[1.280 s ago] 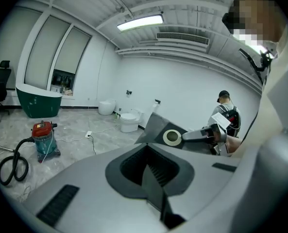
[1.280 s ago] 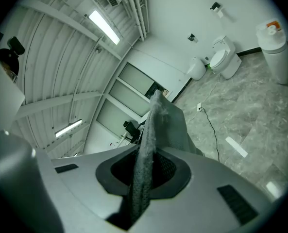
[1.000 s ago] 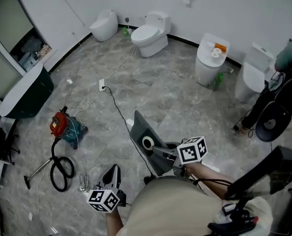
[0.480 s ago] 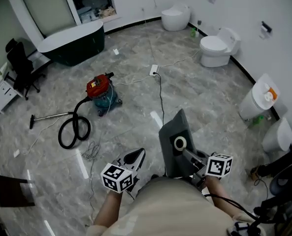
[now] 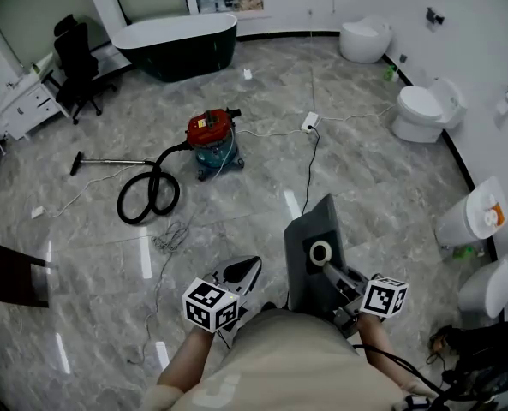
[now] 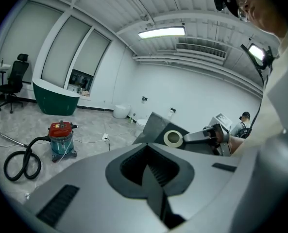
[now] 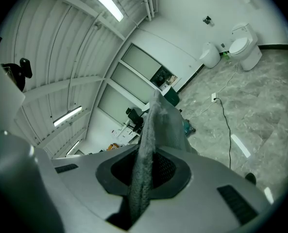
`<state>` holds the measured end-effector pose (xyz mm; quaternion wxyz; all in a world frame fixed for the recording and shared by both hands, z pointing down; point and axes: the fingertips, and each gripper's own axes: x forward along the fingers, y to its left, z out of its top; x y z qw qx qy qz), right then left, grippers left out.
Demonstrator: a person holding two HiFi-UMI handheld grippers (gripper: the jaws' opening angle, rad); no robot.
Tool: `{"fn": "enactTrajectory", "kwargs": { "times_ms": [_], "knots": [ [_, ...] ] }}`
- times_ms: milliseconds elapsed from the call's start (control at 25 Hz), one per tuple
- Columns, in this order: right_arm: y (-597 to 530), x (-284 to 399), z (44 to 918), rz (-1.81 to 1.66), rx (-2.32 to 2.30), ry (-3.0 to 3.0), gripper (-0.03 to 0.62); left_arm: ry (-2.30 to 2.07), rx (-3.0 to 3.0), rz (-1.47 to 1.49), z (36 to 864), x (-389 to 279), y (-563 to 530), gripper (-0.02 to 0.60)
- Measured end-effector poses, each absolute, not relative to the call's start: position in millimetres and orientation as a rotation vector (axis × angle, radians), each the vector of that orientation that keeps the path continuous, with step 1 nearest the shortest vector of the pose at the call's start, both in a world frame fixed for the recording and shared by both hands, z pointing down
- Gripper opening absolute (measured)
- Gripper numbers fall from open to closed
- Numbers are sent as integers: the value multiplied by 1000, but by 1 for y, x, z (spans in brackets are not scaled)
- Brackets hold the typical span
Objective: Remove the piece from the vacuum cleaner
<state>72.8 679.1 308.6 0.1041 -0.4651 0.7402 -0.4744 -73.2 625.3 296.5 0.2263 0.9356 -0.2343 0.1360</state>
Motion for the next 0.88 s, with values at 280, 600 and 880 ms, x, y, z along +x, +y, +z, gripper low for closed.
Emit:
{"fn": "enactTrajectory", "kwargs": {
  "times_ms": [280,600,880],
  "knots": [
    [649,84,314,-1444,-1266,2229,34,-769,2545,401,291,-69,611,2],
    [615,155,311,-1435,-1215,2212,34,-803,2582,451,276,5,588,3],
    [593,228,331,-1480,-1152,2245,34,-879,2572,494,278,83,576,2]
  ]
}}
